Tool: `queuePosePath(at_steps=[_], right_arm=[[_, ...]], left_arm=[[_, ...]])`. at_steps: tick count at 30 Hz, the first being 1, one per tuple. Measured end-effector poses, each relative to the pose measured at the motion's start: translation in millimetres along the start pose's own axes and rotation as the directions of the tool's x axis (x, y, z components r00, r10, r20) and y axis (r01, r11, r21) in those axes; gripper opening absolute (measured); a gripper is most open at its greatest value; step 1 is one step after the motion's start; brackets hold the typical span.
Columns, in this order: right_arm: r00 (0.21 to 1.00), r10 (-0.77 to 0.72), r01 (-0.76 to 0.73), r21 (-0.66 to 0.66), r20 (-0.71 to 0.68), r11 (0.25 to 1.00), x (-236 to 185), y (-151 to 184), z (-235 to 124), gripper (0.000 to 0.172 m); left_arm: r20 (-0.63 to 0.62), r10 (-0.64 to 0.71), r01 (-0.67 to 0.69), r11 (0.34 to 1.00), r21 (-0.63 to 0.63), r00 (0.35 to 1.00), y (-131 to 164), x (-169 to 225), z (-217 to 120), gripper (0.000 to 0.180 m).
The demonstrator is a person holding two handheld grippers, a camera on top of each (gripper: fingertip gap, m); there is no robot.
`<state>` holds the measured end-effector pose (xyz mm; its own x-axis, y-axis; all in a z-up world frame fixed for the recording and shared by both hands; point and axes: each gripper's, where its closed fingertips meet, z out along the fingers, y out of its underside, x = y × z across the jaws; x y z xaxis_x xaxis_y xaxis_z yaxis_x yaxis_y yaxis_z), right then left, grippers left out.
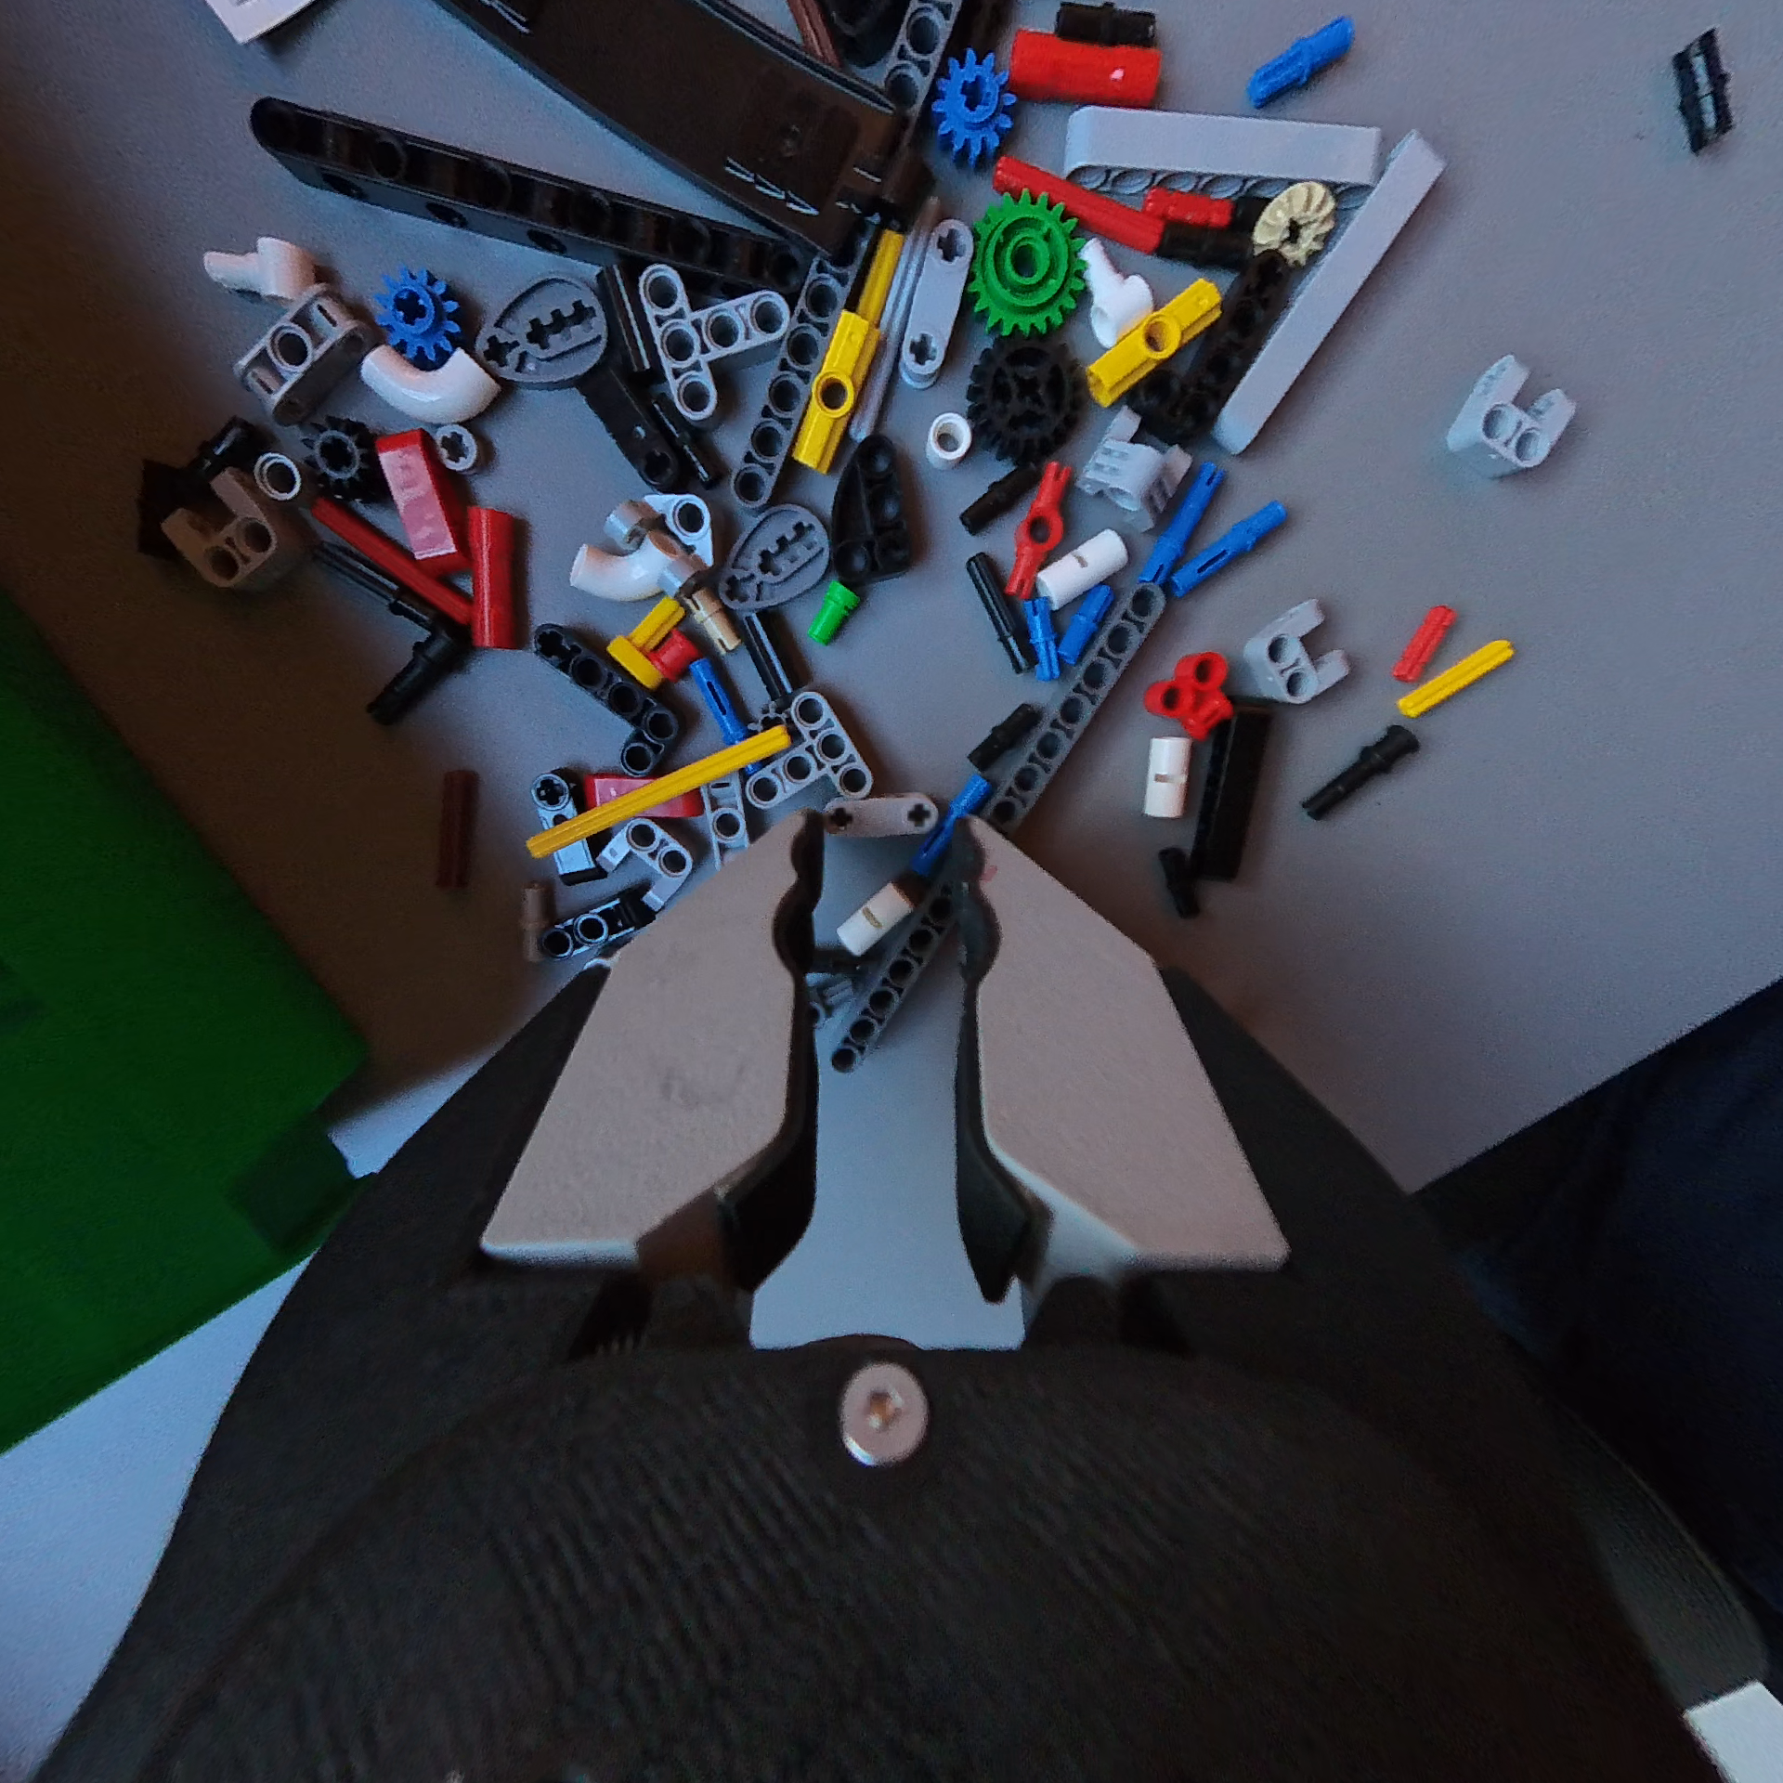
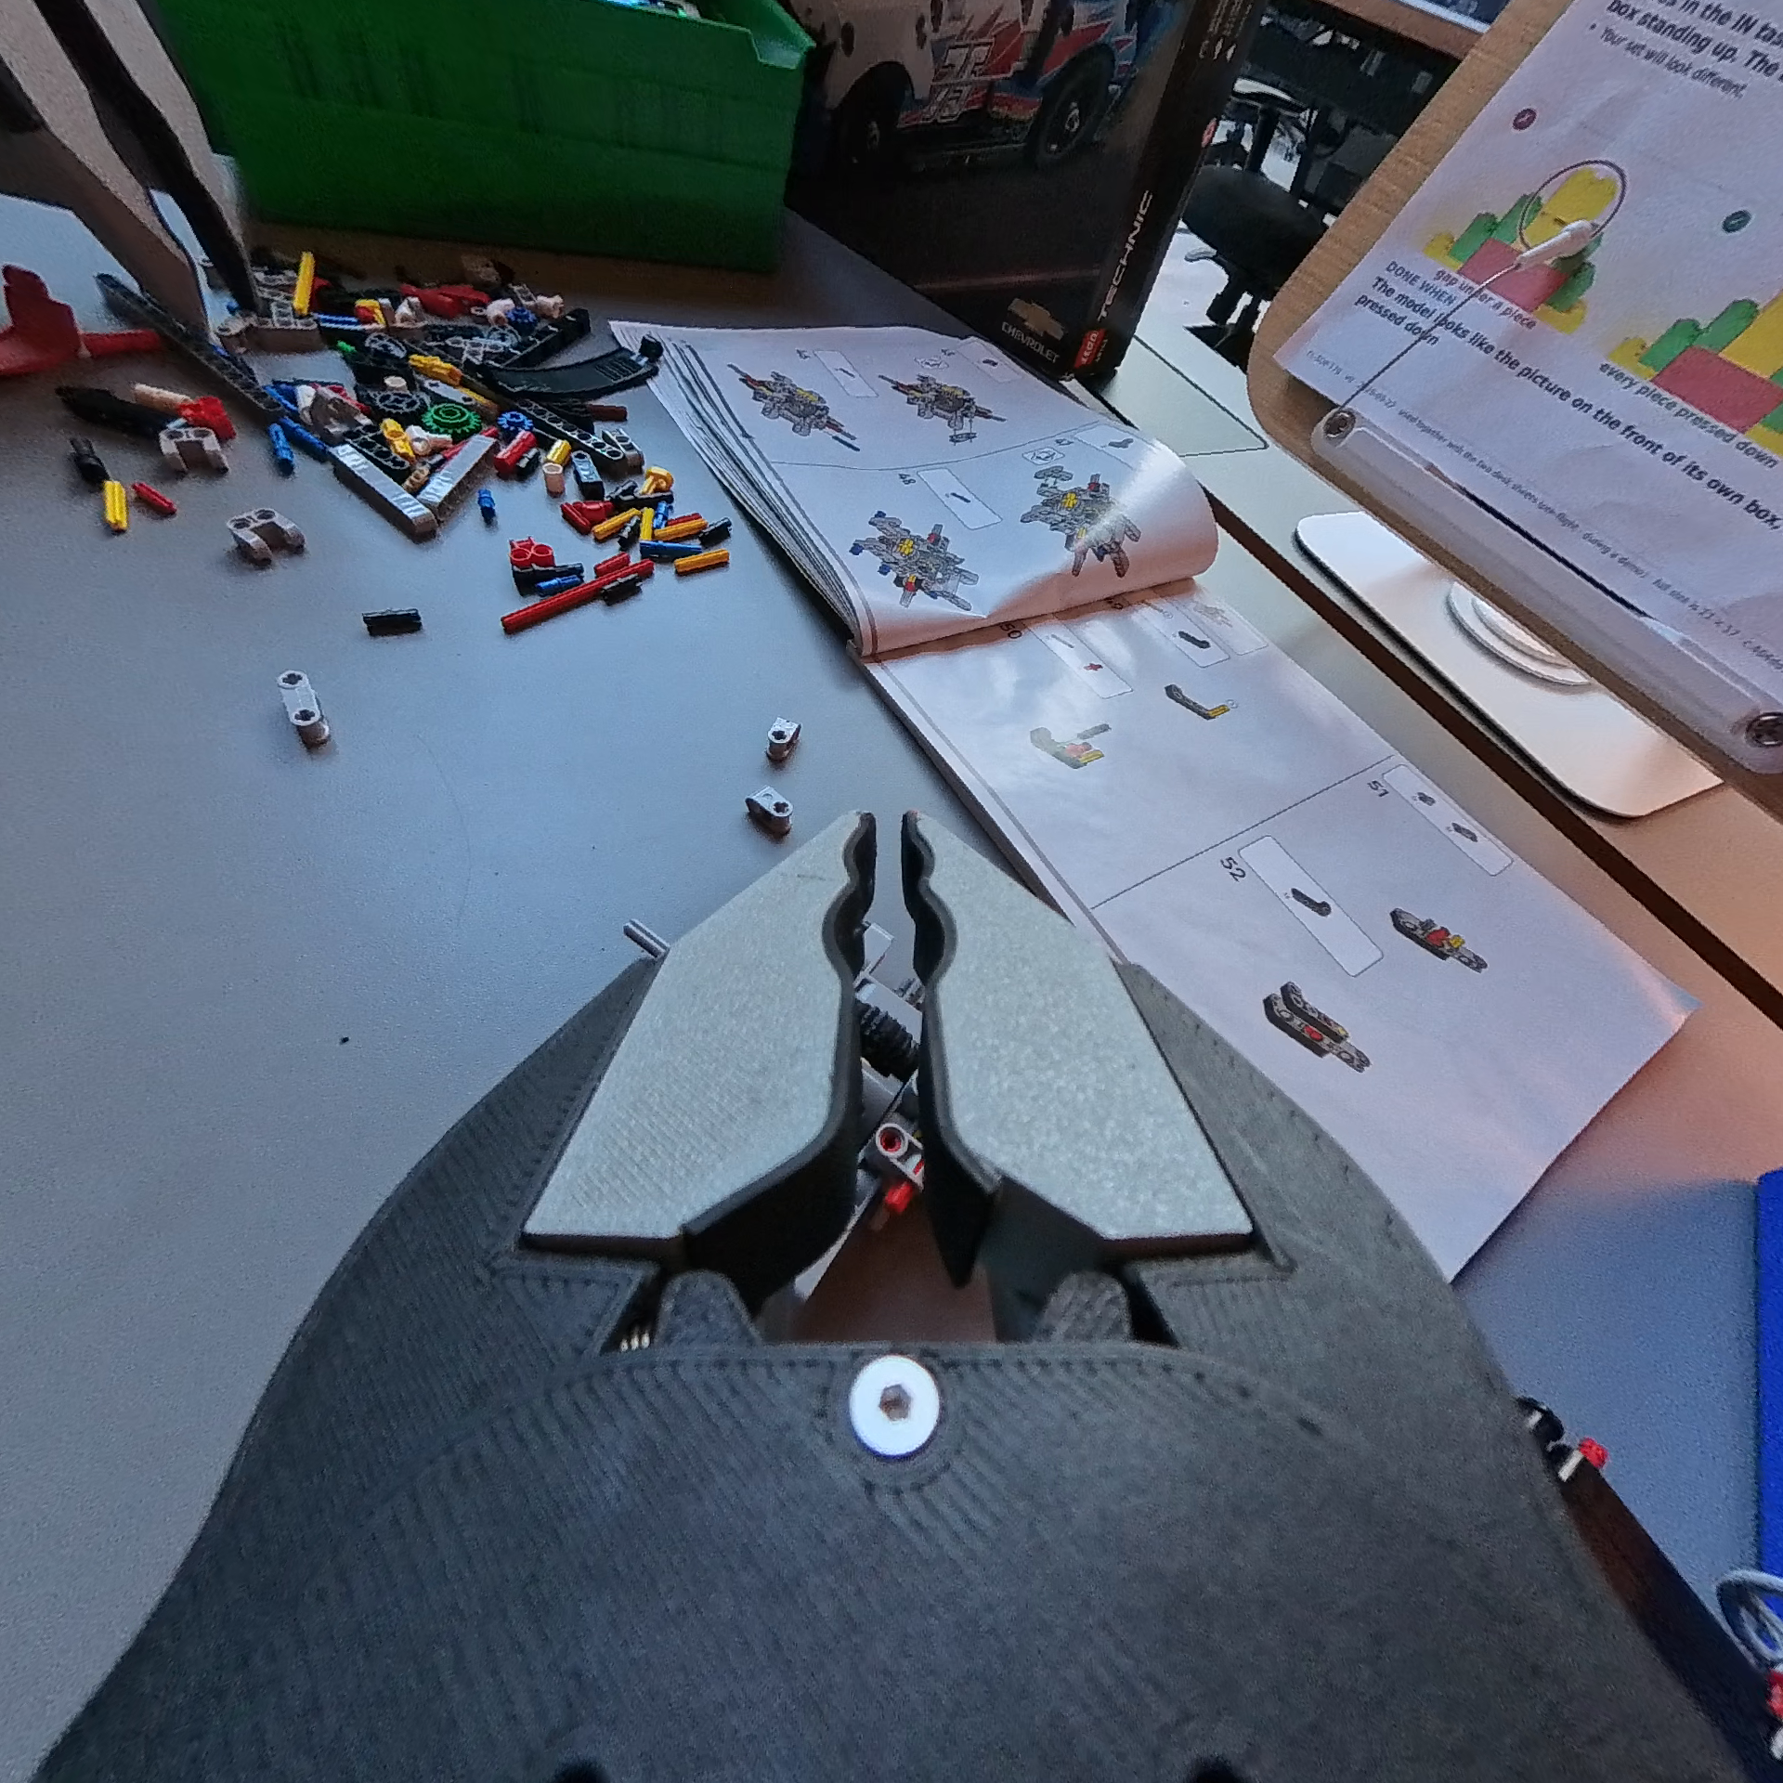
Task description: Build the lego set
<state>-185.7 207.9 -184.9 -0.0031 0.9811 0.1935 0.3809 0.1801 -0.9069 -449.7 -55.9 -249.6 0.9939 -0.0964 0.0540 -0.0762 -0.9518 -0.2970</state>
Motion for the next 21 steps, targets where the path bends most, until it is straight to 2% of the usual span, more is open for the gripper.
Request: queuePosePath(at_steps=[21], right_arm=[[1.000, 0.000, 0.000, -0.001, 0.006, 1.000, -0.9, 0.3, 0.1, 0.000]], left_arm=[[-0.023, -0.011, 0.011, 1.000, -0.003, 1.000, -2.6, 0.2, 3.0, 0.024]])
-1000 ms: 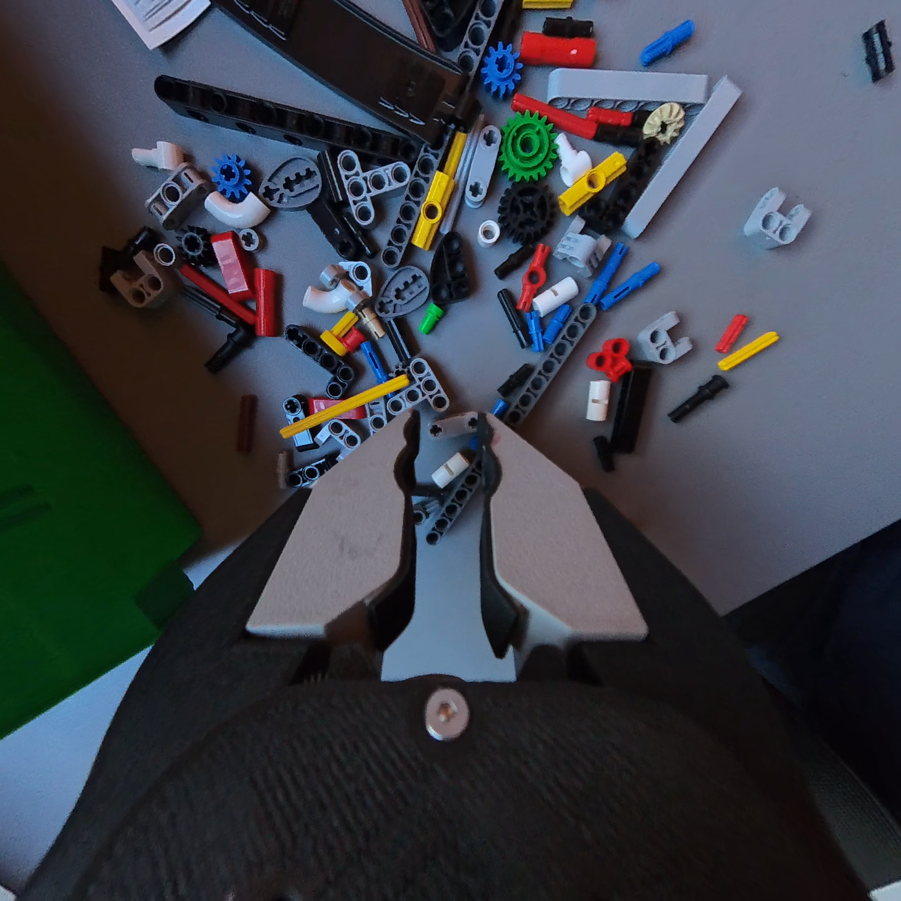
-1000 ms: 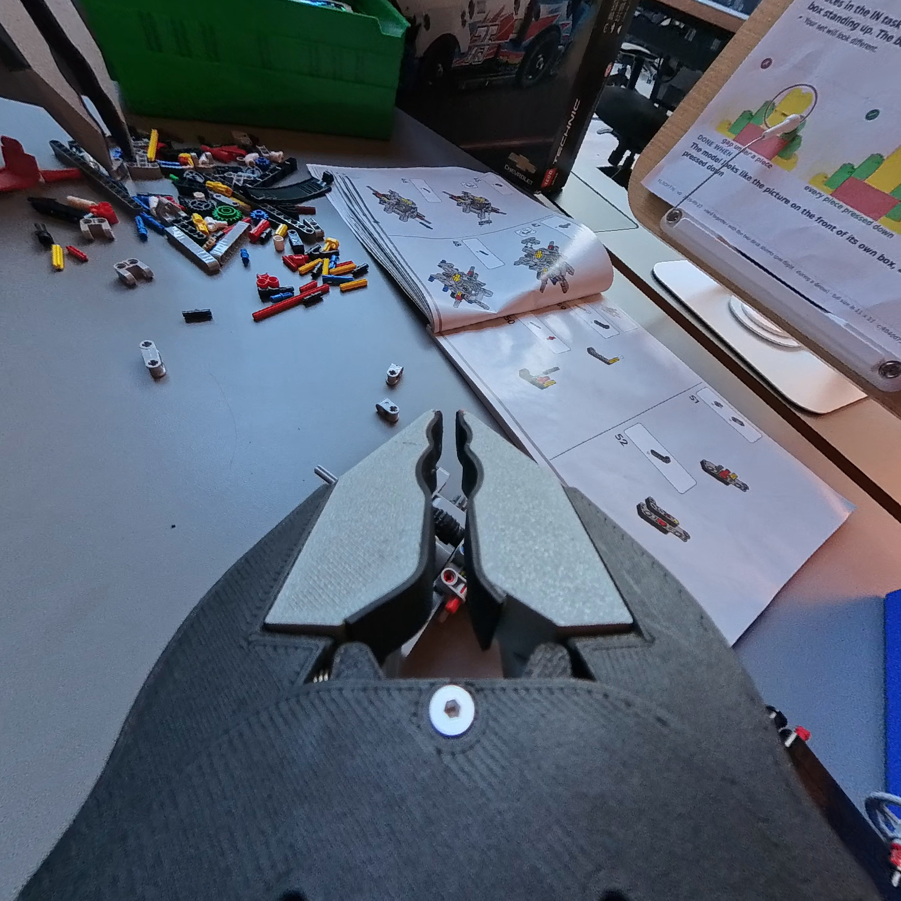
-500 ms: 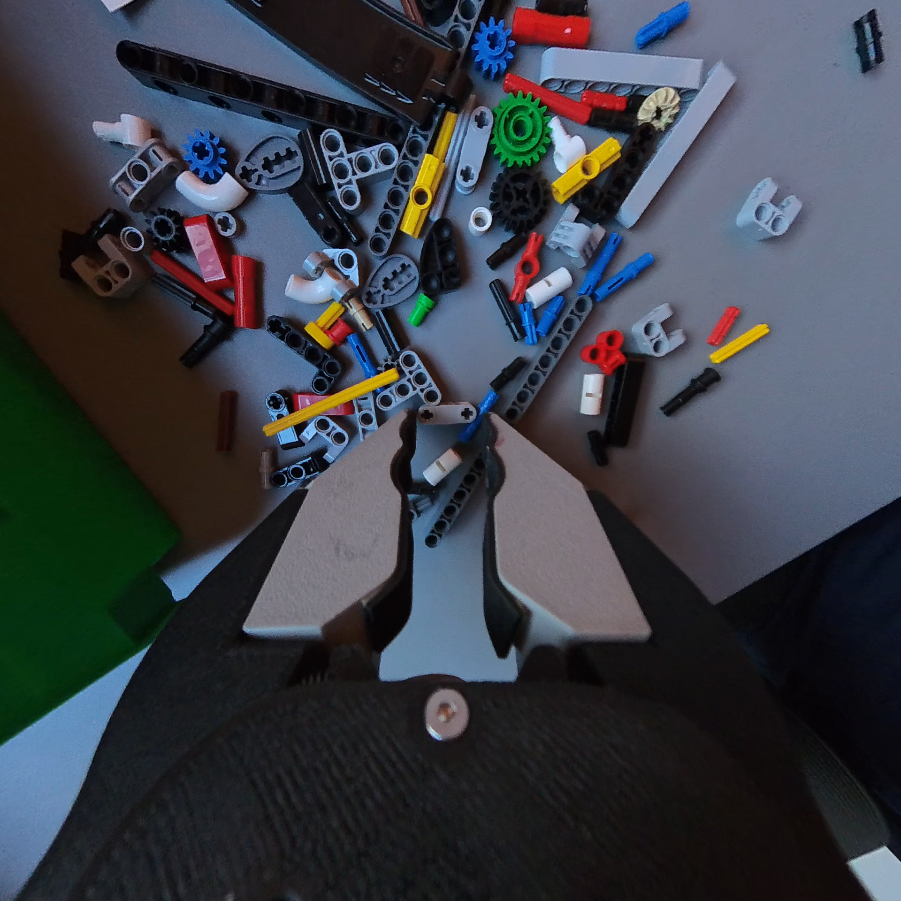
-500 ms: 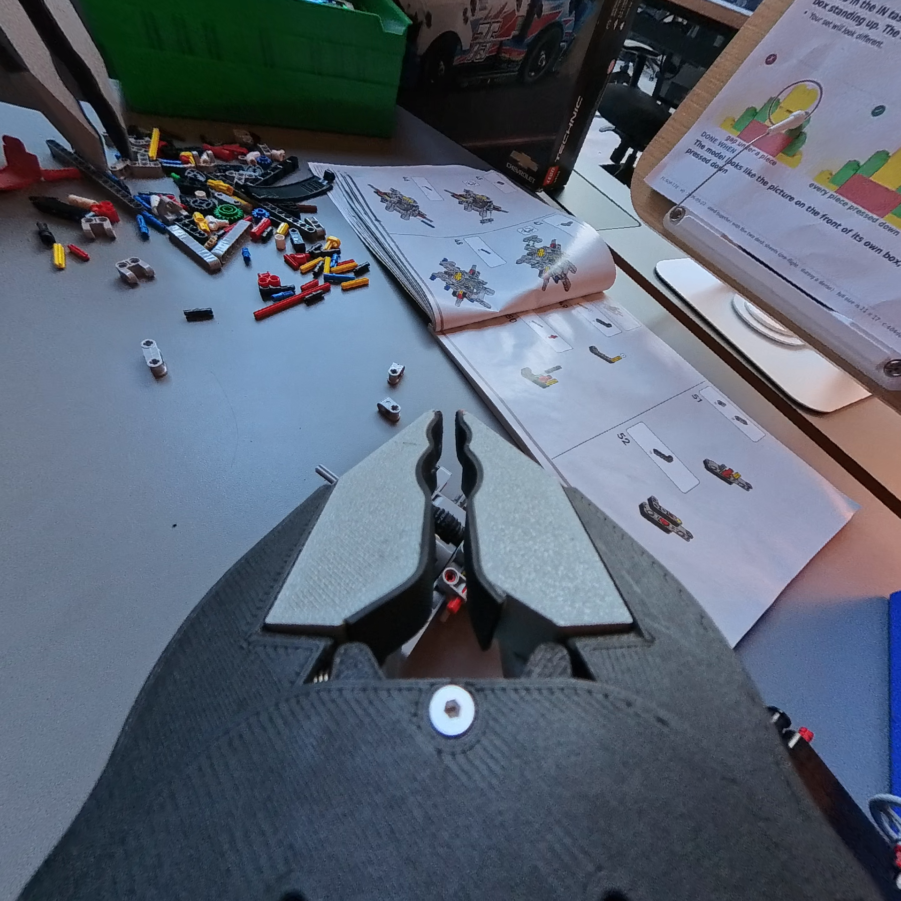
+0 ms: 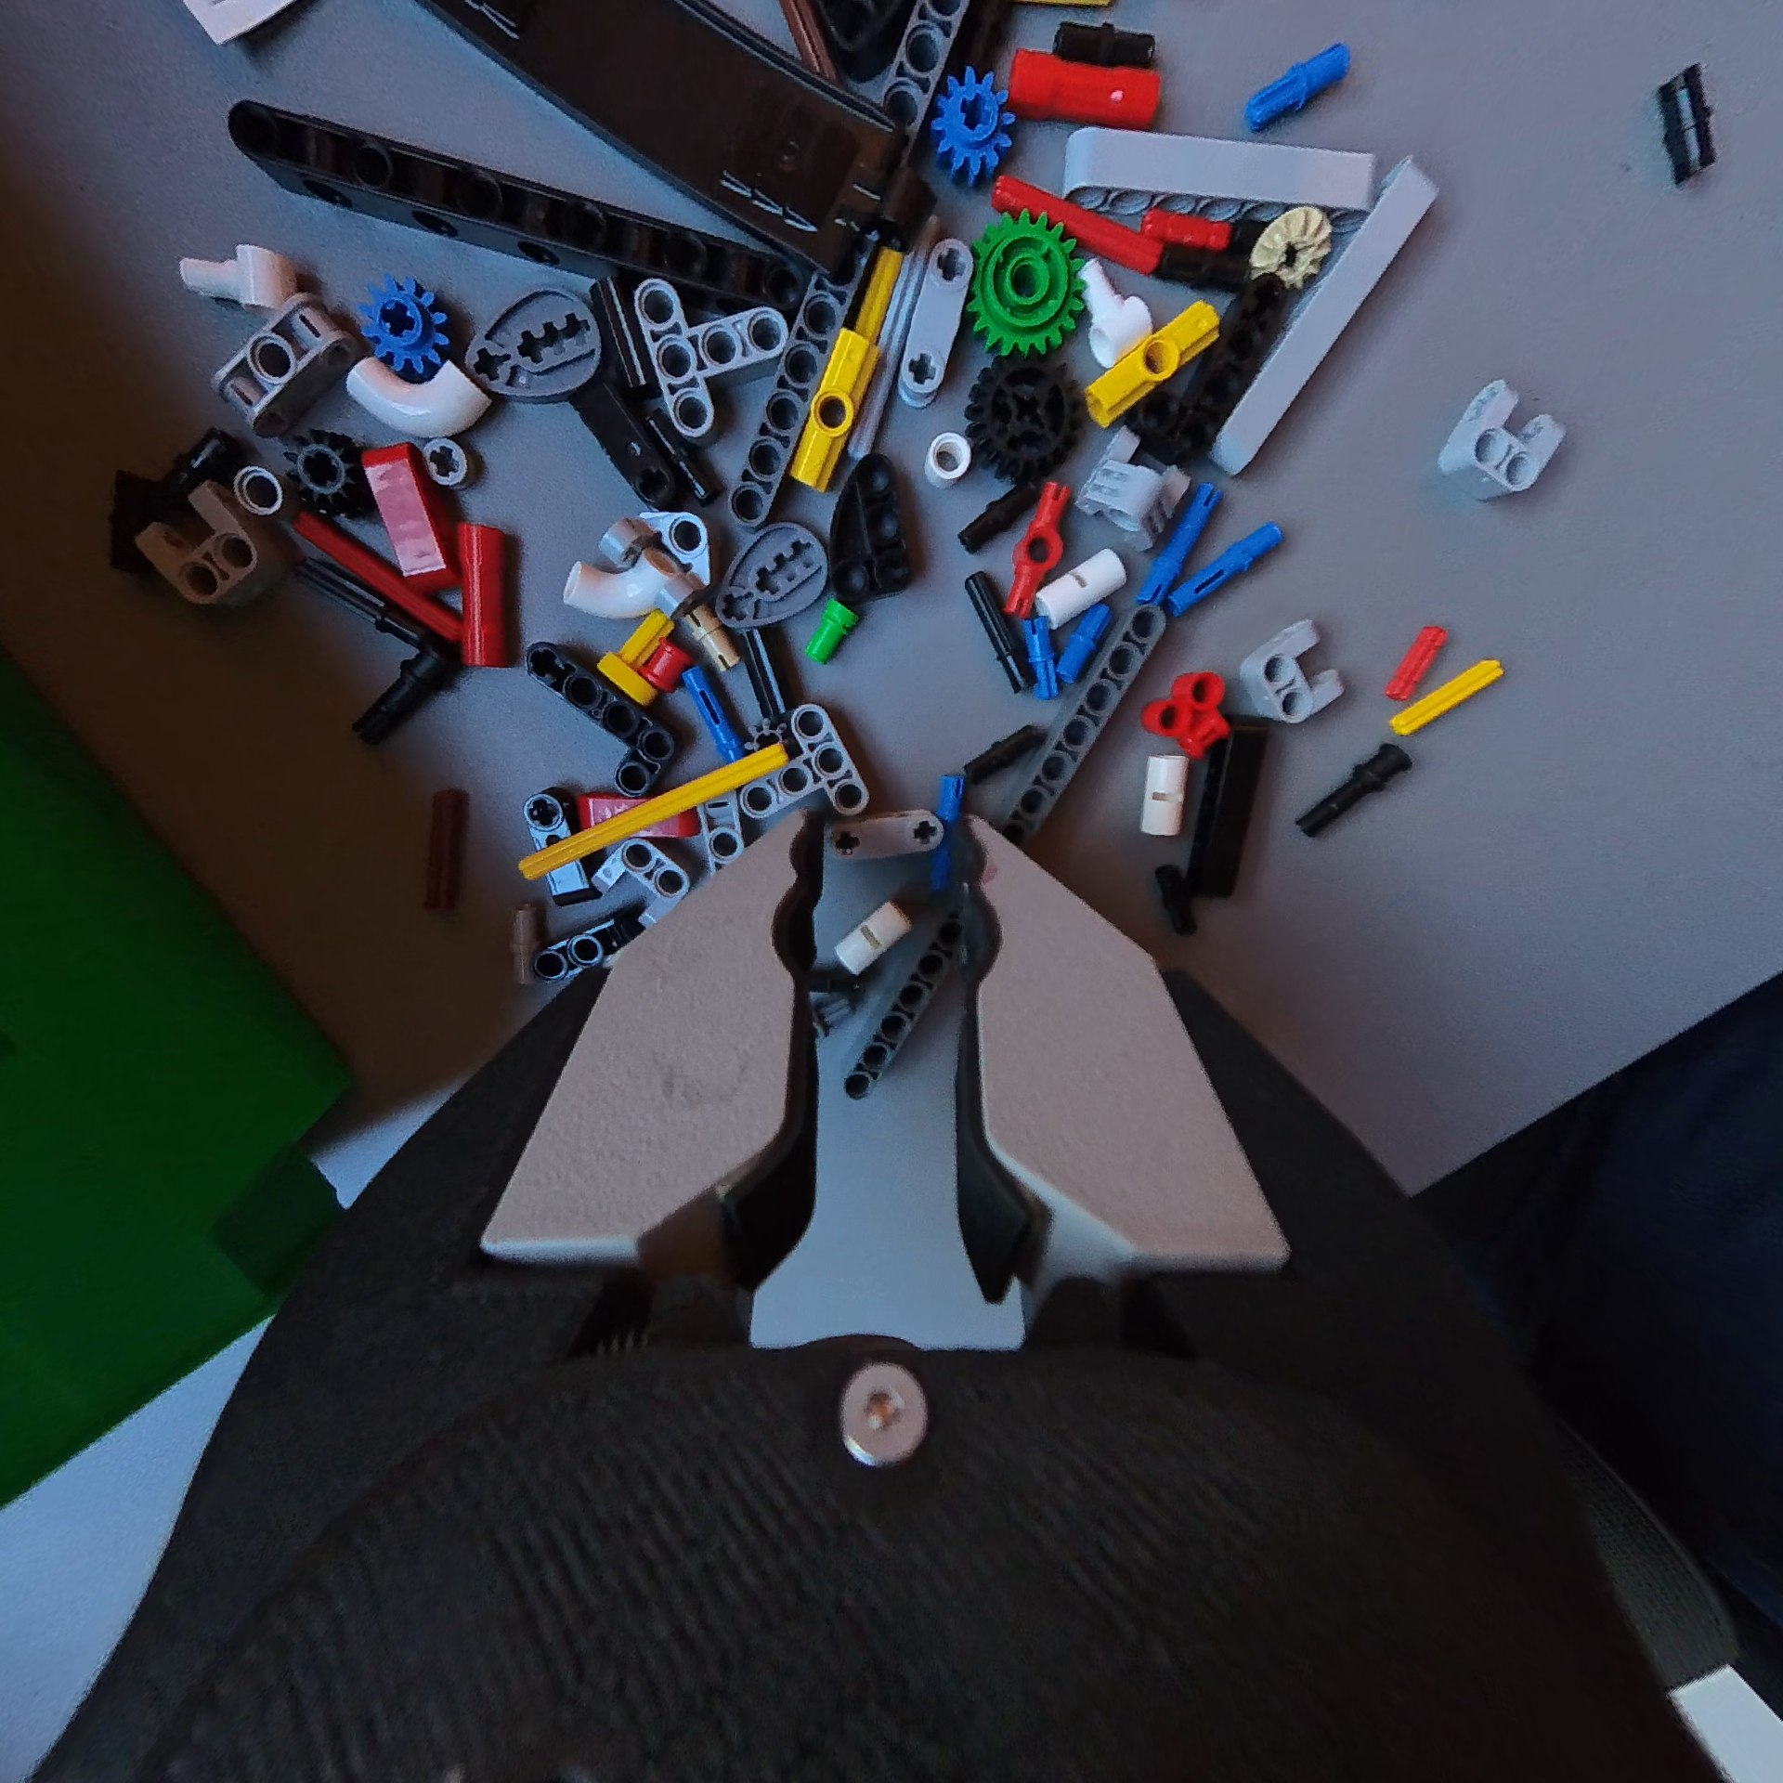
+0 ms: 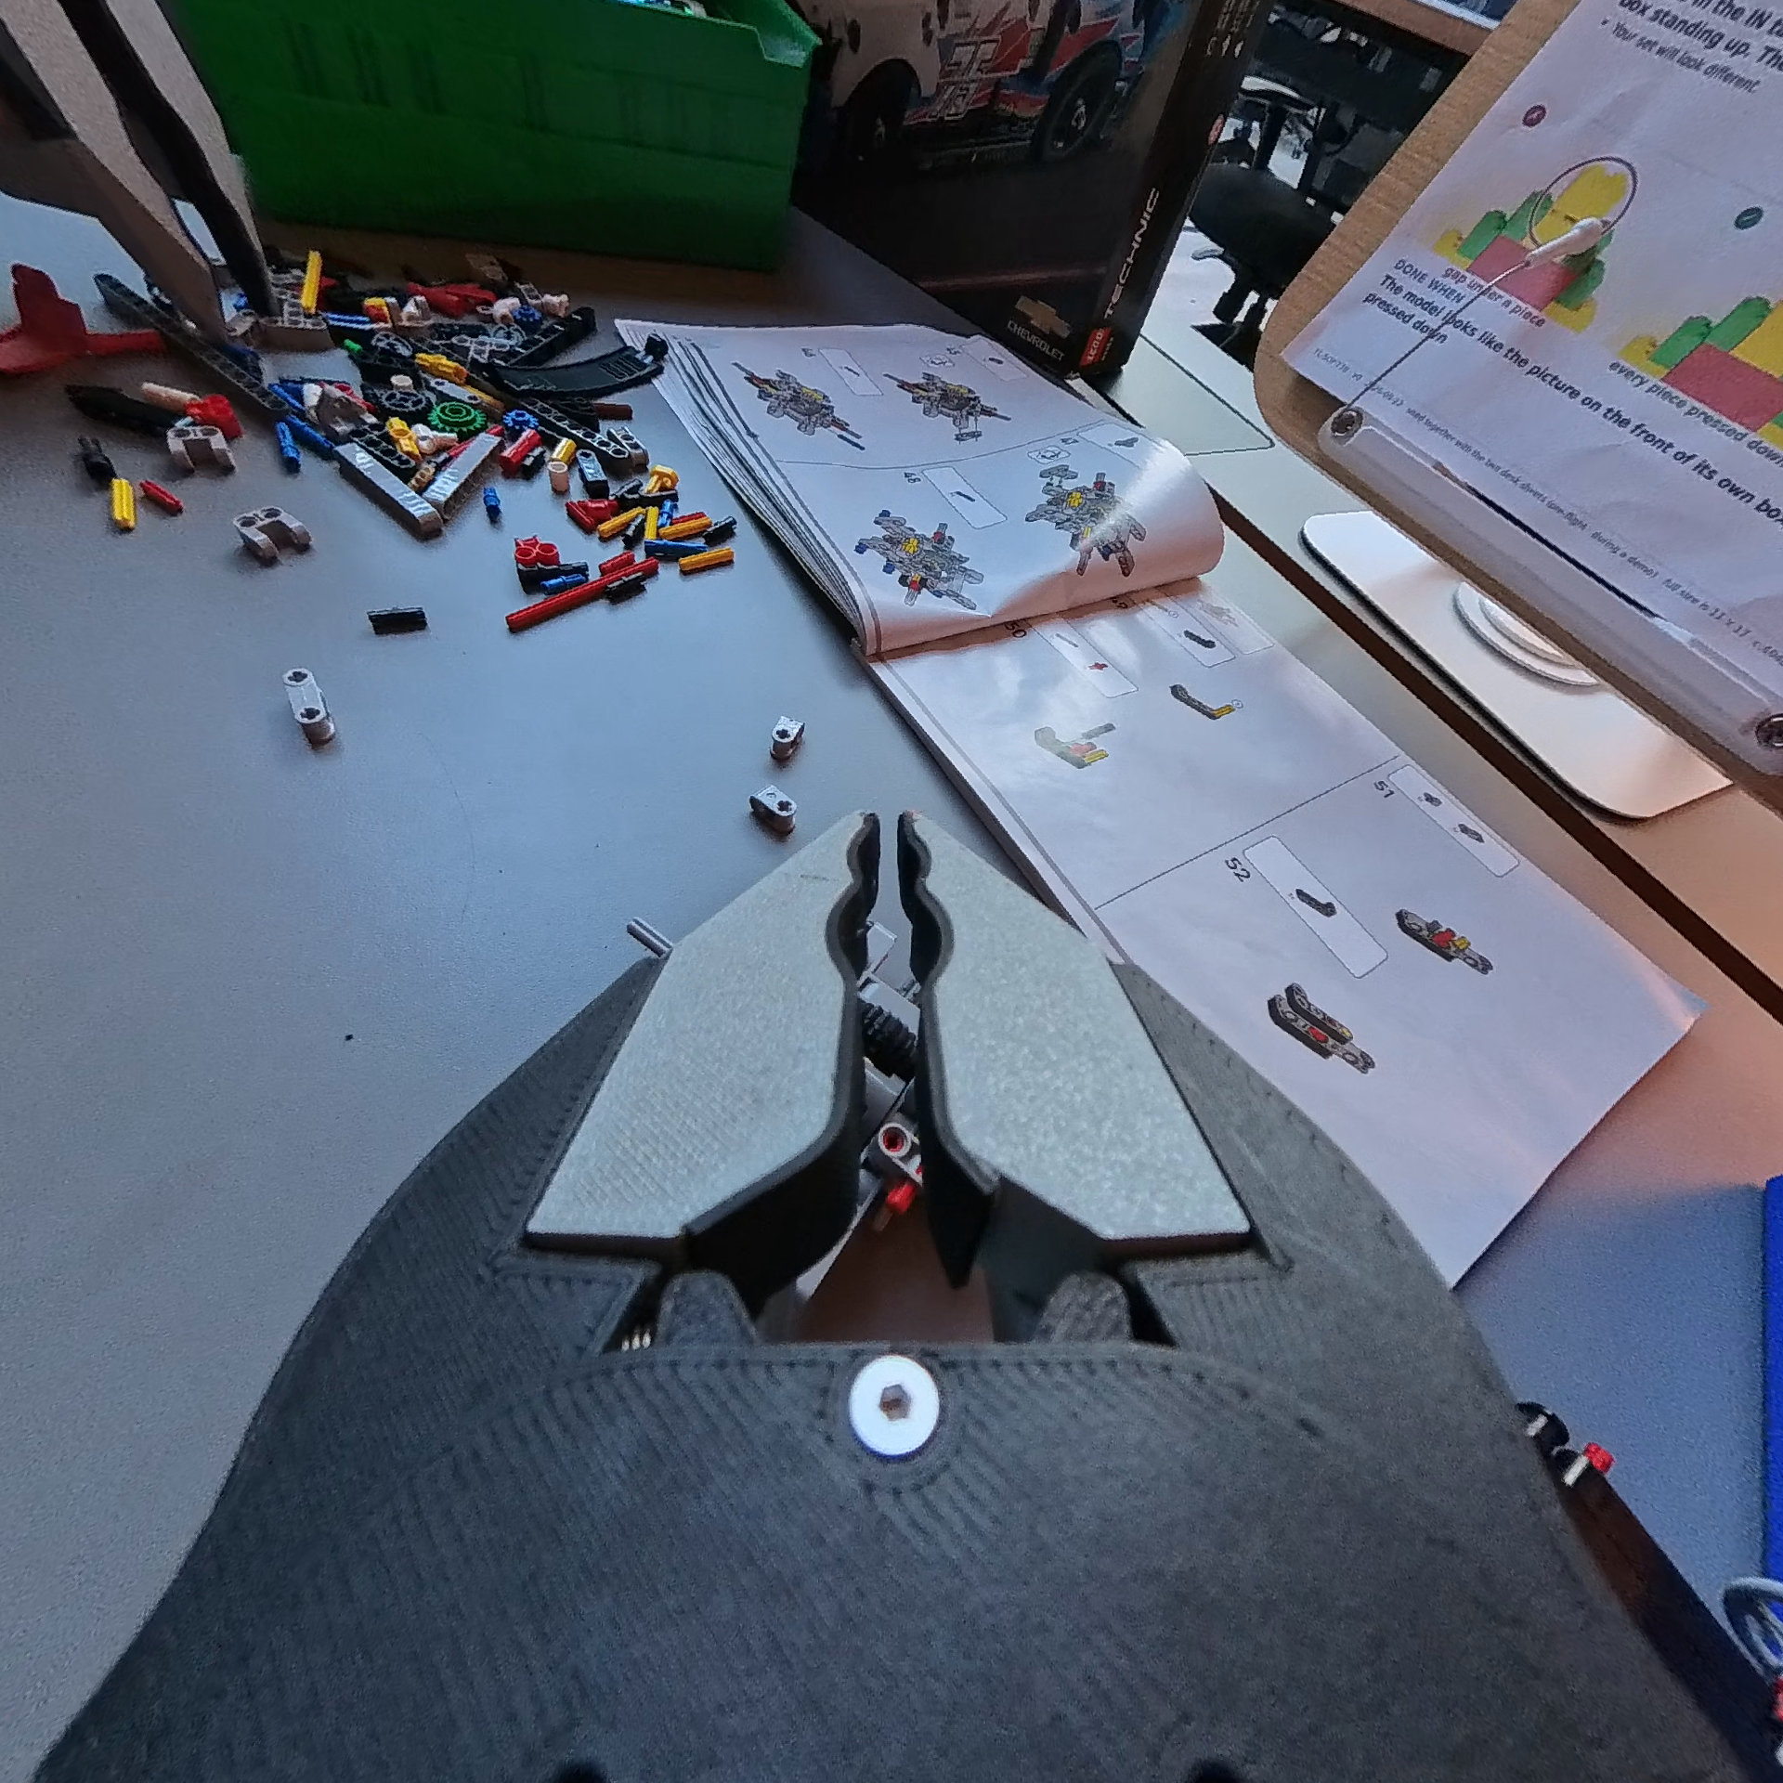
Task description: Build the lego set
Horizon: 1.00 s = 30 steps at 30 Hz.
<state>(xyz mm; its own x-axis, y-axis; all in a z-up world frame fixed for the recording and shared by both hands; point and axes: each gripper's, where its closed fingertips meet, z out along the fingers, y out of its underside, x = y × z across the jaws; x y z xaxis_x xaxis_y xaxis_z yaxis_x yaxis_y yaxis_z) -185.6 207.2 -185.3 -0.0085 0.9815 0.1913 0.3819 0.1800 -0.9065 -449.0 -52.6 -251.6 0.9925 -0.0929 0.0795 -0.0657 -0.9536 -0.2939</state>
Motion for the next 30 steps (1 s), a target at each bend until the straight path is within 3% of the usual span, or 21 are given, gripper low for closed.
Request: queuePosePath(at_steps=[30], right_arm=[[1.000, -0.005, 0.005, -0.008, 0.004, 1.000, -1, 1, 1, 0.000]], left_arm=[[0.029, 0.063, -0.064, 0.998, 0.026, 0.998, -13, 10, -16, 0.020]])
